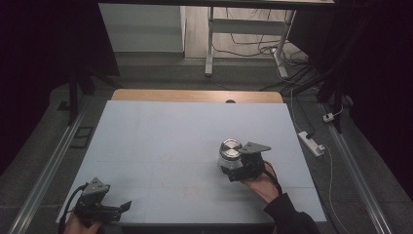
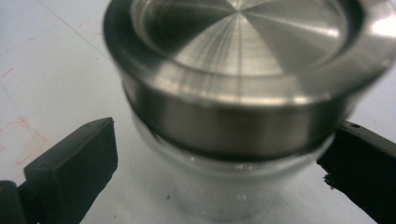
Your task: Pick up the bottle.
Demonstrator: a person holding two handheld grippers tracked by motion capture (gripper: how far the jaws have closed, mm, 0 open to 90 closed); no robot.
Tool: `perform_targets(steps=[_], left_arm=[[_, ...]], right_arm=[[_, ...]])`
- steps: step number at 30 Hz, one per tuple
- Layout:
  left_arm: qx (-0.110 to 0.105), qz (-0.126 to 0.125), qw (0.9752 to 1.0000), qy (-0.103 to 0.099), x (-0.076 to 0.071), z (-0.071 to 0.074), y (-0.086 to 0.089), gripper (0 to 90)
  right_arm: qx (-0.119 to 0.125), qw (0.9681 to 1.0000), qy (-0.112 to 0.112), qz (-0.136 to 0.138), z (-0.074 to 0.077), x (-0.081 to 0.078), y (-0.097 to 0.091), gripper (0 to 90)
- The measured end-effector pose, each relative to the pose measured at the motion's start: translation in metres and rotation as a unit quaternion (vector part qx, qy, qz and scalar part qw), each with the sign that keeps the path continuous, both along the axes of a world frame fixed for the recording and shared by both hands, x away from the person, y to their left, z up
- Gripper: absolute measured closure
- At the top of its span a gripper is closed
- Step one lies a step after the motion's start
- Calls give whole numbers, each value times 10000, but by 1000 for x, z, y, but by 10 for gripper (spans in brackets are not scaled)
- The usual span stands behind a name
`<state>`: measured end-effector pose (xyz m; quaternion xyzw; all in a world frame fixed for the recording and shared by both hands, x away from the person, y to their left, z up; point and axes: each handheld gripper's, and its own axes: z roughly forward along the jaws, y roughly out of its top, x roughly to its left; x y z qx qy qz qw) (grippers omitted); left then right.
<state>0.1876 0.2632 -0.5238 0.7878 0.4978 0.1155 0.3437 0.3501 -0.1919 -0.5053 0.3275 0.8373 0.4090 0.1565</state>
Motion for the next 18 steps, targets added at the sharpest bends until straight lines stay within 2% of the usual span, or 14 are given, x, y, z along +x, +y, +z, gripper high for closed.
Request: perform_targets(steps=[9,15,18], left_arm=[[36,-31,10000,10,0,0,-1,12],[33,-32,10000,8,0,0,-1,12],[31,-41,10000,13,0,0,-1,13]], right_arm=[[-113,9999,56,-82,-4,8,7,0],[-93,10000,11,-23,-3,11,8,126],[-135,9999,-60,-2,-3,10,9,139]])
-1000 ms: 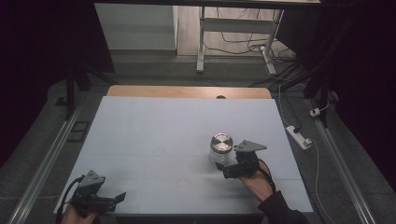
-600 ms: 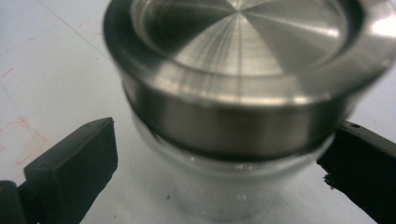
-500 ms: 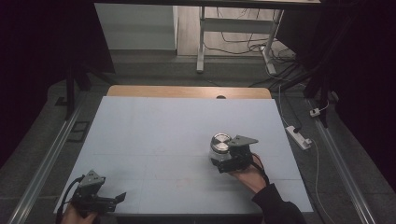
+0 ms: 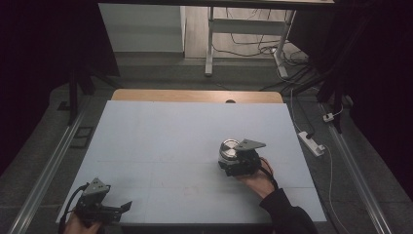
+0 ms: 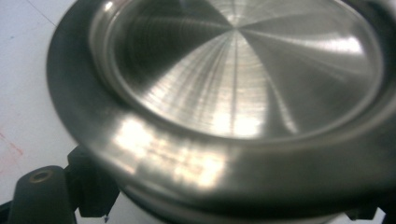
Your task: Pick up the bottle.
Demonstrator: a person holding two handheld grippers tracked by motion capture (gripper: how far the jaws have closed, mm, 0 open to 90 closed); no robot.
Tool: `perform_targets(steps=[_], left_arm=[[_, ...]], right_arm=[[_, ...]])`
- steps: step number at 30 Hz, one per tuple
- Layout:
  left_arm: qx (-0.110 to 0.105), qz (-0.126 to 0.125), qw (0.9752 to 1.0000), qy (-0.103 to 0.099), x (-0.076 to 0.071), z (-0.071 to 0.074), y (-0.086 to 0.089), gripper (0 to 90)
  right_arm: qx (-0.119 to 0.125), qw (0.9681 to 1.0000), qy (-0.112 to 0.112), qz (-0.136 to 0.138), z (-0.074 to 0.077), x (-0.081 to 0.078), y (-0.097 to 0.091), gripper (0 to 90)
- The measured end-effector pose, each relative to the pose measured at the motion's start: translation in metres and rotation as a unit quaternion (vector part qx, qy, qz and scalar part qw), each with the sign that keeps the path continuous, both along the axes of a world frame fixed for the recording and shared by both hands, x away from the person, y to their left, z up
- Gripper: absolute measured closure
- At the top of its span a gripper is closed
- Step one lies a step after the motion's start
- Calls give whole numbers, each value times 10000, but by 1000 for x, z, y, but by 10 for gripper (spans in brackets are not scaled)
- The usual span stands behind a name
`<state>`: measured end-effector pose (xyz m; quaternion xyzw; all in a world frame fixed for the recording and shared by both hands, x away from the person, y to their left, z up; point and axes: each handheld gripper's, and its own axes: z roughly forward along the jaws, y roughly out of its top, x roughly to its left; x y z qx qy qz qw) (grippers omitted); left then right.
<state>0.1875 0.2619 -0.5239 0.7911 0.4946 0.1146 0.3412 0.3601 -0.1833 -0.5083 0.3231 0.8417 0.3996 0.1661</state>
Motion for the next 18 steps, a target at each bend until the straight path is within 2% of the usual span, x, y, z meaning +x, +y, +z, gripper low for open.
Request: perform_targets(steps=[18], left_arm=[[3,-26,10000,-24,0,0,0,15]], right_arm=[[-66,10000,-34,46,2,-1,0,147]])
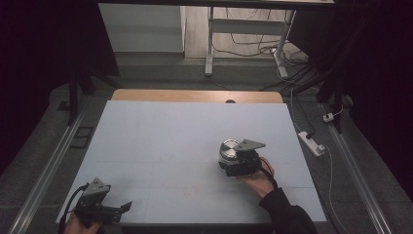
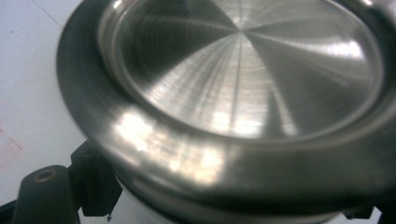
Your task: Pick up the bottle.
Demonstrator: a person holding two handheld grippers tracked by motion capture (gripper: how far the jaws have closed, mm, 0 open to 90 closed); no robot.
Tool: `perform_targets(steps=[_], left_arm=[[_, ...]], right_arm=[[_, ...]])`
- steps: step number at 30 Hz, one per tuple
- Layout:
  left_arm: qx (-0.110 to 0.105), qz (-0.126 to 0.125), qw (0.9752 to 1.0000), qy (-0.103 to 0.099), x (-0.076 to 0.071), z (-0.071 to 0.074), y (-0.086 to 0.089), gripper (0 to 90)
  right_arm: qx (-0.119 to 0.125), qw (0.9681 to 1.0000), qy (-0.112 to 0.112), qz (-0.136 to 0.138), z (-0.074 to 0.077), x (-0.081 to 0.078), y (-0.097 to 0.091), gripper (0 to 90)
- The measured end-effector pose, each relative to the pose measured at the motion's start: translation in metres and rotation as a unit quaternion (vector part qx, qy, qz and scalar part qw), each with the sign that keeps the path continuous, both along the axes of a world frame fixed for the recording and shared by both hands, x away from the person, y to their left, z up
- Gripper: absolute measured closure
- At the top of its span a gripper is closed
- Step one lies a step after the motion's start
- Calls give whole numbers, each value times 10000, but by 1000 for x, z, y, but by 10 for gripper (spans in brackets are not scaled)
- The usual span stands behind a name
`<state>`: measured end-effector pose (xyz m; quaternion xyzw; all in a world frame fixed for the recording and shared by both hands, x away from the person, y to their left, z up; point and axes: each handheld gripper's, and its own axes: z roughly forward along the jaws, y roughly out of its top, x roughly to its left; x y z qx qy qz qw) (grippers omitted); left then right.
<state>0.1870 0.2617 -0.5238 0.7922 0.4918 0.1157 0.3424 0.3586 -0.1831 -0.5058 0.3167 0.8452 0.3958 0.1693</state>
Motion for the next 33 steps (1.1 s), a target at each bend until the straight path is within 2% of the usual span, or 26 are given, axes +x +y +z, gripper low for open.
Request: perform_targets(steps=[14,33], left_arm=[[-26,-14,10000,13,0,0,0,17],[-29,-19,10000,20,0,0,0,17]], right_arm=[[189,9998,-46,59,15,-7,4,147],[365,9974,41,613,27,-33,38,147]])
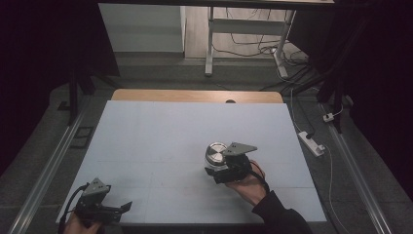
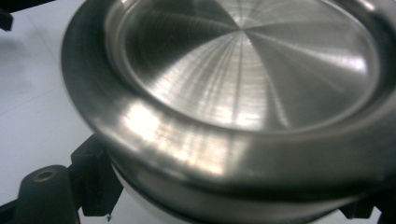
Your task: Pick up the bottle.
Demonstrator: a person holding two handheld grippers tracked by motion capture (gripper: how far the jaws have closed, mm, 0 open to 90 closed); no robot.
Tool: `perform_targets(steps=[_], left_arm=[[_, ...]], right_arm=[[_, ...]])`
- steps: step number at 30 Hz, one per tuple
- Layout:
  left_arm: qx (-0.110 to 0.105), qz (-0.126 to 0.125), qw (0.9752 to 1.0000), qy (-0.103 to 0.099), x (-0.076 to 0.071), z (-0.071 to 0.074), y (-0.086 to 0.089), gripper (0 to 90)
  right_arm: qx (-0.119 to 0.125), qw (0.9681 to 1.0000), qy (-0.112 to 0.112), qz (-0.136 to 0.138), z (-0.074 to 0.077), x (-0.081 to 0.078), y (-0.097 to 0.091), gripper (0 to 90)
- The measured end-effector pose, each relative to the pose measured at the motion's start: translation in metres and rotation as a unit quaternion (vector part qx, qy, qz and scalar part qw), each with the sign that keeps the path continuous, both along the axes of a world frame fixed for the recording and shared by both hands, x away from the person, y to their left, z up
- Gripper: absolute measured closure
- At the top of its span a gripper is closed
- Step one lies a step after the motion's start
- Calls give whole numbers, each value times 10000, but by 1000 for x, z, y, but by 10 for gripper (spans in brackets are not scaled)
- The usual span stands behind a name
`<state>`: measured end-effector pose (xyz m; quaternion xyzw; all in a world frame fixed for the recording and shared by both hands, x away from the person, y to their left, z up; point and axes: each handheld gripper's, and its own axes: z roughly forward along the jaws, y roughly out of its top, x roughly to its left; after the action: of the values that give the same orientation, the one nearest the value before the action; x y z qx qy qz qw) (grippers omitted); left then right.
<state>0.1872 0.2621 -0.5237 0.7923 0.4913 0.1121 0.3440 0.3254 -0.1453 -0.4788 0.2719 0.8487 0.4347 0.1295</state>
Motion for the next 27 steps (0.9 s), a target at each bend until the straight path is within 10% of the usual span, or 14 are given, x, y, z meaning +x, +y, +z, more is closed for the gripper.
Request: perform_targets(steps=[27], left_arm=[[-28,15,10000,19,0,0,1,16]], right_arm=[[-73,9975,49,699,-4,-30,42,147]])
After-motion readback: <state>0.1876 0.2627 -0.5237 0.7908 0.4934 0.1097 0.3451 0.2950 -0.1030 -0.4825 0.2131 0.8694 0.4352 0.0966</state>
